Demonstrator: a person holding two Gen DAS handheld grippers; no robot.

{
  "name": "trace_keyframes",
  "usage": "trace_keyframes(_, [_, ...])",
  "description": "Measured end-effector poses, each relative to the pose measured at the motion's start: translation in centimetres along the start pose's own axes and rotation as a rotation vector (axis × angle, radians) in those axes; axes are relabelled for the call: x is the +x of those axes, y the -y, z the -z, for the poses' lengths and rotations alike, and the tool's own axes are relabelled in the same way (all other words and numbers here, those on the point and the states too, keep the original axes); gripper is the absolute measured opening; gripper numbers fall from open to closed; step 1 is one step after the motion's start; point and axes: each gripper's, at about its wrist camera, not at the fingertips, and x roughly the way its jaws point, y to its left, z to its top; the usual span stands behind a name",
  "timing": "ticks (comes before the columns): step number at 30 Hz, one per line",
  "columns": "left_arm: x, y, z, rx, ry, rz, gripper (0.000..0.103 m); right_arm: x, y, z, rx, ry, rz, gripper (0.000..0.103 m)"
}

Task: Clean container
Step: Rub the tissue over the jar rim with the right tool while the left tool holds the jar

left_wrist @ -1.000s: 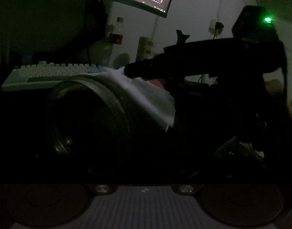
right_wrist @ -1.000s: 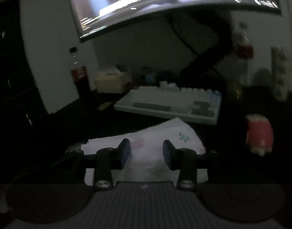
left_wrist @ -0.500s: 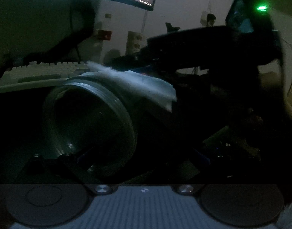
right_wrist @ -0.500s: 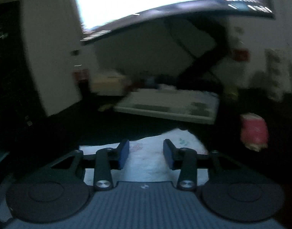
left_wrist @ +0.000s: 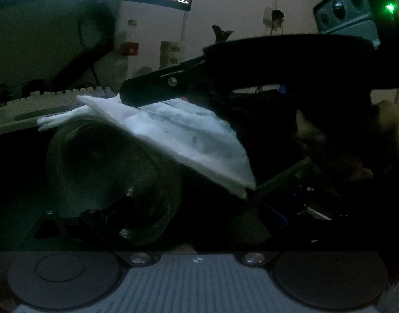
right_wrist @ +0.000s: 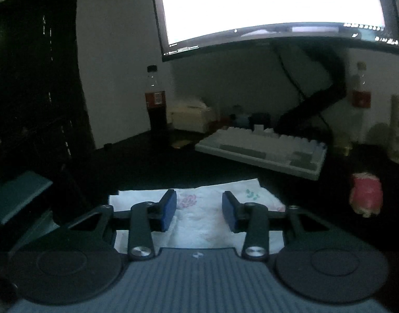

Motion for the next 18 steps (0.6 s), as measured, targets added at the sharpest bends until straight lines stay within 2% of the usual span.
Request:
trace_keyframes(5, [-0.2,0.9,0.1,0.017,-0.012,0.014,0.102,-0.5,2.9,0.7,0.149,0.020,0.086,0.045])
trace_keyframes(9, [-0.1,1.2,0.1,0.027,-0.016,0.020,0.102,-1.2,0.0,1.2,0.007,0.043,-0.010,0.044])
trace_keyframes(11, [-0.1,1.3,0.2,0.029,-0.016,0.024,0.102,-1.0,0.3,1.1,-0.001,0.046,-0.031,0.043])
trace_keyframes(15, [-0.1,1.2,0.2,0.027,-0.013,0.022,0.103,-0.1,2.4,0.8,0.086,0.043,0.070,0.043])
trace_keyframes(17, [-0.1,1.1,0.2,0.025,-0.012,0.012,0.102,-0.2,1.6,0.9,0.075,0.045,0.068,0.043])
trace_keyframes(18, [0.0,0.9,0.2,0.022,-0.010,0.007,0.102,-0.4,0.6,1.0,0.038,0.050,0.031,0.043])
